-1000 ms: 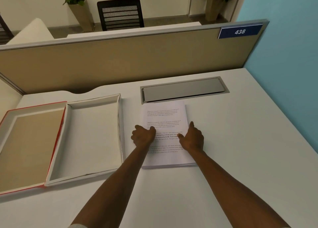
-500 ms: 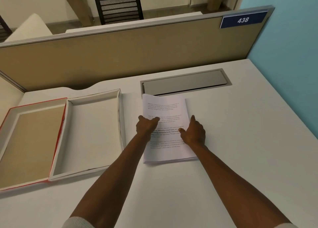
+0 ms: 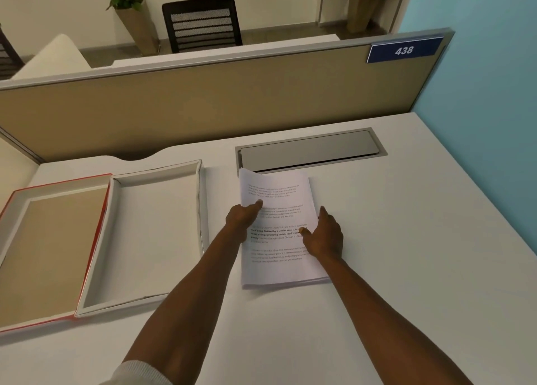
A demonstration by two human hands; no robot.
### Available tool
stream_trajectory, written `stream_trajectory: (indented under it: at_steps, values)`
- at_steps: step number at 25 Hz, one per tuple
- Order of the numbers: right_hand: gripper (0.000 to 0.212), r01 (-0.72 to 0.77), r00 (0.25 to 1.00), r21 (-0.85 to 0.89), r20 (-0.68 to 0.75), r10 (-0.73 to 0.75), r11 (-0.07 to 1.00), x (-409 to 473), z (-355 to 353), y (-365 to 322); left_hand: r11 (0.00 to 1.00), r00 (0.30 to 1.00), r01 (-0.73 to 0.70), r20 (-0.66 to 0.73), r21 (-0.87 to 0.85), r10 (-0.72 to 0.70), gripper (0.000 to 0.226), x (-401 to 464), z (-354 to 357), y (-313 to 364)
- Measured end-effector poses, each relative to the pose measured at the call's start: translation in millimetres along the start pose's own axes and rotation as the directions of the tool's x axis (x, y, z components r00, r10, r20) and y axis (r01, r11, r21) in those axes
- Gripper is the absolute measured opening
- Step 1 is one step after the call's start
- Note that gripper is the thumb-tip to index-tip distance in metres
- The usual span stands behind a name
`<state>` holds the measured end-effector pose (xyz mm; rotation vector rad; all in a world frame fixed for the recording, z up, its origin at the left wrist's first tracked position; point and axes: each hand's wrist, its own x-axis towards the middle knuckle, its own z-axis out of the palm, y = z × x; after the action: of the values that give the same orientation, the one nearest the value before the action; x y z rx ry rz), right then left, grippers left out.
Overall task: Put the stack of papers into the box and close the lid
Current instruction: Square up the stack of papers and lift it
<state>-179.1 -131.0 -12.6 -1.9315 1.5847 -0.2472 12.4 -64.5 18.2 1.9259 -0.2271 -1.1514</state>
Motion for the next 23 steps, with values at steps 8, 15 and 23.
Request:
stream_trajectory:
  at_steps: [8,15,23]
  values:
    - [0.05,-0.199,0.976,0.554,0.182,0.117,0.808,6.4,-25.4,8.8,0.946,0.942,-0.298,0.123,-0.127,0.313,0.022,-44.3,-10.3,-29.4]
    - [0.04,0.06,0.986,0.784,0.049,-0.158,0.618,-6.4,-56.2,-18.2,0.837,0.836,-0.535,0.073,-0.112,0.544,0.047,-78.7,-23.0,-10.9]
    - [0.046,0.31,0.937,0.73,-0.127,-0.326,0.609,-39.9,-60.6,-7.1,0.787,0.792,-0.603,0.019,-0.134,0.61,0.054,-92.6,-20.1,-16.3]
